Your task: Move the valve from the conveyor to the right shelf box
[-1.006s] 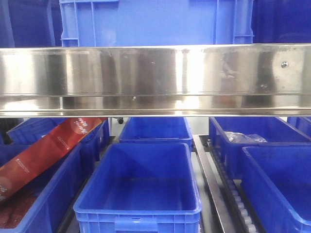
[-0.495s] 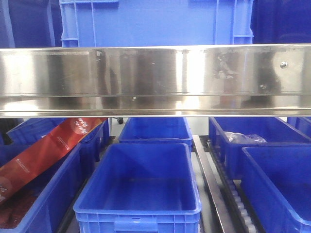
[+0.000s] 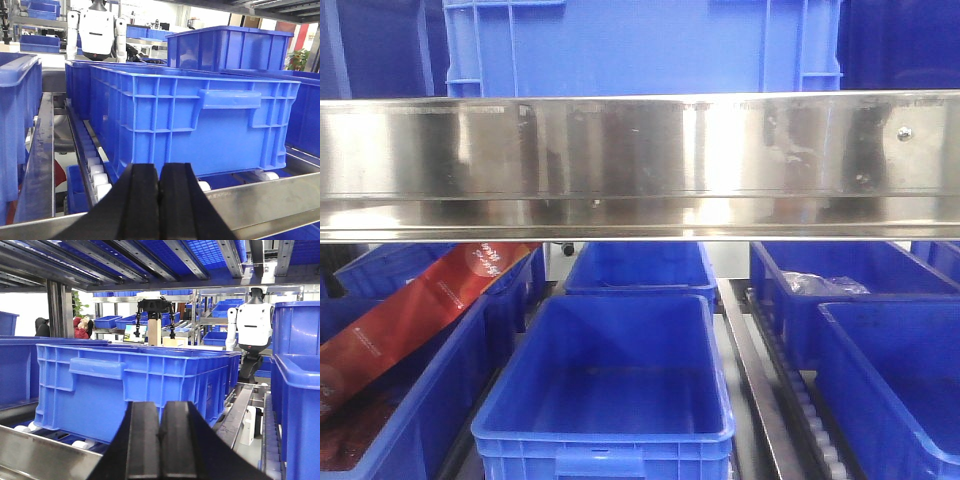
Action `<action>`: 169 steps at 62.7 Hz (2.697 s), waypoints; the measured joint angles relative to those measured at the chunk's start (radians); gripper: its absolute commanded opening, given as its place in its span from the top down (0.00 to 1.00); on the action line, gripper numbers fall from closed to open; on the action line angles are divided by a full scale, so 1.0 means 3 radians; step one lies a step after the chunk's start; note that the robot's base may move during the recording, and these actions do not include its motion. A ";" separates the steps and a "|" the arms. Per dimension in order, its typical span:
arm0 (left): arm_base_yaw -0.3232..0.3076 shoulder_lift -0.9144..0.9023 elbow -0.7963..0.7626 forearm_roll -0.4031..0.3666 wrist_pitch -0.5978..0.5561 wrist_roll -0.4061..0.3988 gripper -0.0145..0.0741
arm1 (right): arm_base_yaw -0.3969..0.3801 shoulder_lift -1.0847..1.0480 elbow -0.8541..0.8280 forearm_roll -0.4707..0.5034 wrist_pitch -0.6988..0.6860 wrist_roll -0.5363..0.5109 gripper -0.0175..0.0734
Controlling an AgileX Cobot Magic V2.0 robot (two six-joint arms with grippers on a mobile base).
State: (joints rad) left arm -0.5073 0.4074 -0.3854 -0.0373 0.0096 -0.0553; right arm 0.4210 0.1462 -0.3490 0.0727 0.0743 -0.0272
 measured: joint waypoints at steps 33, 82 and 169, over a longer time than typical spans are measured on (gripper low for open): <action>0.0000 0.0000 0.0000 0.0000 -0.0003 0.0000 0.96 | -0.0043 -0.0117 0.0190 -0.0488 0.0005 0.0000 0.99; 0.0000 0.0000 0.0008 0.0000 -0.0032 0.0000 0.96 | -0.1320 -0.0475 0.1153 0.0028 -0.0200 0.0000 0.99; 0.1135 -0.1129 0.1118 0.0046 0.0144 0.0103 0.96 | -0.1320 -0.0475 0.1153 0.0028 -0.0200 0.0000 0.99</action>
State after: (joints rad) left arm -0.1667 0.0685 -0.0501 -0.0234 0.0529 -0.0244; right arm 0.0251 0.0036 -0.0032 0.0812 0.0144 -0.0272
